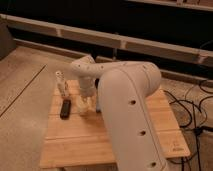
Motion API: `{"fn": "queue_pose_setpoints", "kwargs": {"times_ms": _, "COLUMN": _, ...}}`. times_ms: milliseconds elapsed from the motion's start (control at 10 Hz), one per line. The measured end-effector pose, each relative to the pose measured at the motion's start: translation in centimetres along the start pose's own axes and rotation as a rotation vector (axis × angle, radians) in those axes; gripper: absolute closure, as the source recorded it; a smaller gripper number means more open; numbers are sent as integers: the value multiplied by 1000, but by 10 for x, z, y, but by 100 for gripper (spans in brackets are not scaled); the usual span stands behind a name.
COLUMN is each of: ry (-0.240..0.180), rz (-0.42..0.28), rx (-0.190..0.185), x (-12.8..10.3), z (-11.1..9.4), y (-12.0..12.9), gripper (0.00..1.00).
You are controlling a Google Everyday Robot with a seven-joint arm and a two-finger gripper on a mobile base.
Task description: Pick up the ceramic cup
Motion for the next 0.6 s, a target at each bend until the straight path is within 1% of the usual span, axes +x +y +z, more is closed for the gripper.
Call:
{"fn": "queue_pose_setpoints", "kwargs": {"times_ms": 100, "ry": -62, "rz": 1, "rx": -15, "x": -12, "z": -22, "y": 1, "gripper": 99}}
{"fn": "queue_pose_setpoints", "kwargs": {"times_ms": 200, "ry": -154, "rz": 1, "rx": -37, "x": -23, "z": -57, "y": 2, "gripper": 100}}
{"fn": "queue_pose_setpoints", "kwargs": {"times_ms": 300, "ry": -227, "rz": -7, "rx": -58, "x": -26, "z": -84, "y": 4, "gripper": 100}}
{"fn": "queue_pose_setpoints", "kwargs": {"times_ms": 400, "ry": -298, "rz": -18, "rx": -79, "x": -26, "z": -113, "y": 7, "gripper": 100}}
{"fn": "queue_pose_setpoints", "kwargs": {"times_ms": 600, "ry": -414, "rz": -17, "rx": -121, "x": -19, "z": -156, "y": 8, "gripper": 100}}
